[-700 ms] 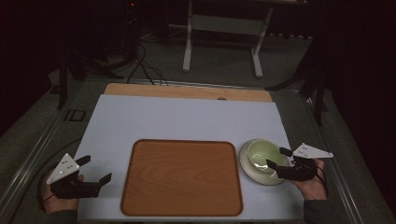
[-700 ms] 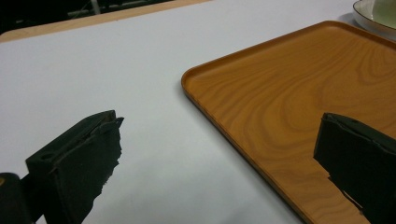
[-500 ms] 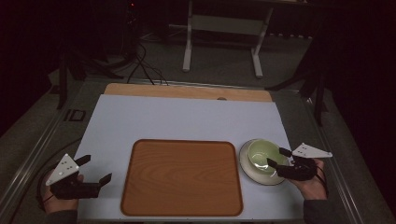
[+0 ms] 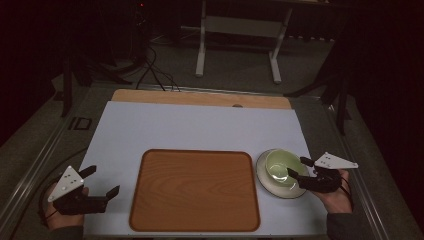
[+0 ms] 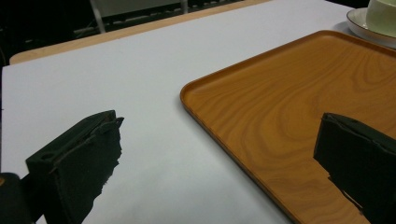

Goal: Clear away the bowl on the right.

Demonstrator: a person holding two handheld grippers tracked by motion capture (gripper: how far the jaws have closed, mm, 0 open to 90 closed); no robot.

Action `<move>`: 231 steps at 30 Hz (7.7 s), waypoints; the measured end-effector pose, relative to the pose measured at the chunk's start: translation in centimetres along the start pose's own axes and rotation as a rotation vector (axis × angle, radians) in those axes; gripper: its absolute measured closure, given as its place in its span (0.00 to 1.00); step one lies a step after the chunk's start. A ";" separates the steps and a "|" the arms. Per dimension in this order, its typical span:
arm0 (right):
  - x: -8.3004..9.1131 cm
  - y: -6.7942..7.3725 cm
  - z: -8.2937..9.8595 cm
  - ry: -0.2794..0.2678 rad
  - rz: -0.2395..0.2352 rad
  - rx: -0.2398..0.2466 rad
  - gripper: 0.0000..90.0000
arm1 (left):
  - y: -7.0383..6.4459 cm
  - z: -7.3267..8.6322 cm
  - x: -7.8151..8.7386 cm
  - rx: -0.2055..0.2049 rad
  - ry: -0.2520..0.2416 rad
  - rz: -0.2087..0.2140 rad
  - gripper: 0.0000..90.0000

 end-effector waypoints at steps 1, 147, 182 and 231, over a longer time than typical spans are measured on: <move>-0.1 -0.2 -0.1 0.007 0.006 0.009 0.35 | -0.1 0.0 0.0 -0.002 0.000 -0.004 0.01; -3.9 -2.8 -2.1 0.194 -0.188 -0.058 0.90 | 0.6 -0.4 0.6 0.010 -0.048 -0.048 0.01; -4.2 -1.9 -4.5 0.168 -0.214 -0.014 0.90 | 0.6 -0.4 0.7 0.012 -0.054 -0.049 0.01; -6.1 0.6 -7.7 0.095 -0.292 0.034 0.90 | 0.7 -0.4 0.7 0.013 -0.055 -0.048 0.01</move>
Point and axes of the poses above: each handheld gripper's, and its own axes: x roughly backward along the jaws, z roughly out of its underside, y roughly to its left, the point moved 7 cm from there along -x, roughly forward along the jaws, and after that the axes turned 10 degrees about -z, right-handed, at the moved point
